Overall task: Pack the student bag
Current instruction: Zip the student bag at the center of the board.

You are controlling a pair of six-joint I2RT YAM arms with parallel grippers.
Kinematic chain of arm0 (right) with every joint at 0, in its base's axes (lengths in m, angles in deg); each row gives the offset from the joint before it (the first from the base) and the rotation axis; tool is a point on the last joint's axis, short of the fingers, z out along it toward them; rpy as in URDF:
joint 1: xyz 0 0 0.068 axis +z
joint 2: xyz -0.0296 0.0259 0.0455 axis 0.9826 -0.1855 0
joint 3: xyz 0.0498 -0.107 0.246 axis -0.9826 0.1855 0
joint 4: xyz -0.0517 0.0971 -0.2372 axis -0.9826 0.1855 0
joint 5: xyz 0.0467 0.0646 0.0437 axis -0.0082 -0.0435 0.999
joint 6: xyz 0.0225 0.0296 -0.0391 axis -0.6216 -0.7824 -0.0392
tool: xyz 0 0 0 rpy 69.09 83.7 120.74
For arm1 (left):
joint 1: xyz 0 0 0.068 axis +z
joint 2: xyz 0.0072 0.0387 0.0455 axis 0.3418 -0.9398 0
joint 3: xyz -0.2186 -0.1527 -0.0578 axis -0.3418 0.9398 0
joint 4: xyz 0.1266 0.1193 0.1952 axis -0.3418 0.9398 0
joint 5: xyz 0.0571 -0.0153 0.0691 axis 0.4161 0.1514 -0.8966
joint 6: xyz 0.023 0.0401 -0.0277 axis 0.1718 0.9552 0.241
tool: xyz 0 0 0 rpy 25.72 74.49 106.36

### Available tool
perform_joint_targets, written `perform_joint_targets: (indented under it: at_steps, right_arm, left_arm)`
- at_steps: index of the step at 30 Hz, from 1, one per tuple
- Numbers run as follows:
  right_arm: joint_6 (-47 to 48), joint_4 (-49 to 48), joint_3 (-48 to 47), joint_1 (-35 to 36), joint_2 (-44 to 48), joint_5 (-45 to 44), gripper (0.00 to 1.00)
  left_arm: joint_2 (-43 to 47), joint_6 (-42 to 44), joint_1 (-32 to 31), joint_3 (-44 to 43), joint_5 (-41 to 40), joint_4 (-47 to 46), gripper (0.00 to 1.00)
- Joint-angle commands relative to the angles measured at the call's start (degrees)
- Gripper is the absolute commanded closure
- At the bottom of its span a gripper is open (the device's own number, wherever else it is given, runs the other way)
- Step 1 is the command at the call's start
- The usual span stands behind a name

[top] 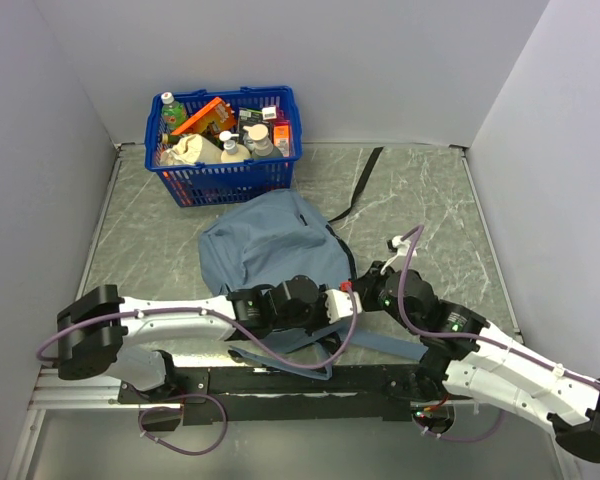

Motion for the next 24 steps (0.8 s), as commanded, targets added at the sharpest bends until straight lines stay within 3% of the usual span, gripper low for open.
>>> perform_joint_targets:
  at_steps: [1,7,15,24]
  right_arm:
    - [-1.1,-2.0,-0.6,0.4,1.9,-1.2,1.0]
    - [0.9,-1.4,-0.9,-3.7,-0.5,-1.7,1.0]
    - [6.7,-3.8,-3.7,-15.6,-7.1,2.7,1.0]
    - [11.6,-9.6,-7.8,-22.5,-15.9,6.4,1.0]
  left_arm:
    - [-1.1,3.7,-1.7,-2.0,-3.4,-4.2,0.99]
    - [0.7,7.1,-3.9,-3.4,3.3,-0.3,0.99]
    - [2.9,12.0,-9.1,-5.0,11.6,9.4,0.99]
    - [4.2,14.5,-9.4,-5.8,17.7,14.3,0.99]
